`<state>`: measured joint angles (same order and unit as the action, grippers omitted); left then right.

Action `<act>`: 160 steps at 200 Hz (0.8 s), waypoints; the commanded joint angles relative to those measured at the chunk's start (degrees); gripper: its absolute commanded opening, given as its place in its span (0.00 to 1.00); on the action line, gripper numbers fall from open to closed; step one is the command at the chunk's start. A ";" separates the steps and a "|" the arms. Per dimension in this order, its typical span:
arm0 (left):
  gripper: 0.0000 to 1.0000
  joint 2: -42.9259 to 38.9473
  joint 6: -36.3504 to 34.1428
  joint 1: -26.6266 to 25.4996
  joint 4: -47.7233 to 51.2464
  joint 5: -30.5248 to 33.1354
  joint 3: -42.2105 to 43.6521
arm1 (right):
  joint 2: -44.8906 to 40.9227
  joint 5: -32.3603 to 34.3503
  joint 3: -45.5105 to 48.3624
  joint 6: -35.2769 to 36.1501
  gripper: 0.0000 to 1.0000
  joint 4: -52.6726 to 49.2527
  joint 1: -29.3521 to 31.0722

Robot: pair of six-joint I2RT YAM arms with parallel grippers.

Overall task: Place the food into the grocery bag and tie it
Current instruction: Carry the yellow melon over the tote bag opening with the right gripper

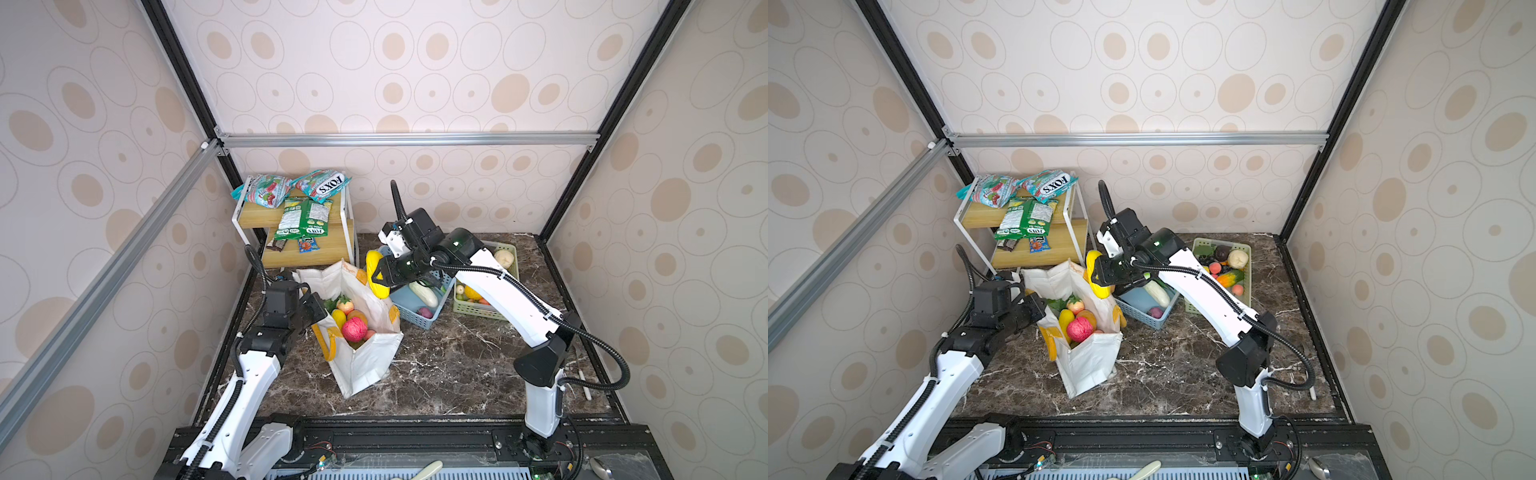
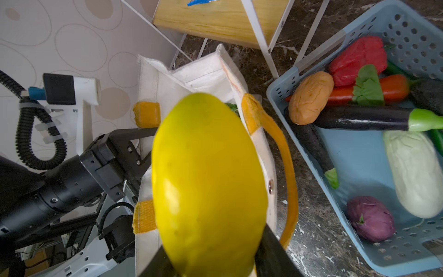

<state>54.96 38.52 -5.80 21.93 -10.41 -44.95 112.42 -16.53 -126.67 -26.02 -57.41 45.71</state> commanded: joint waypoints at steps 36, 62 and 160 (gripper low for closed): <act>0.00 -0.36 -0.95 0.53 -1.27 0.32 -3.20 | 2.67 -2.19 -3.80 -1.04 0.45 -0.10 2.66; 0.00 -0.22 -0.84 0.53 -1.62 0.00 -2.91 | 3.91 -2.69 -4.38 -1.30 0.45 -0.10 3.82; 0.00 -0.89 -0.77 0.51 -1.61 0.27 -1.99 | 7.95 -2.46 -0.83 -0.09 0.45 -0.47 5.61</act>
<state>55.00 38.52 -5.80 21.96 -10.63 -45.25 118.98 -19.18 -129.16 -26.65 -57.32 50.76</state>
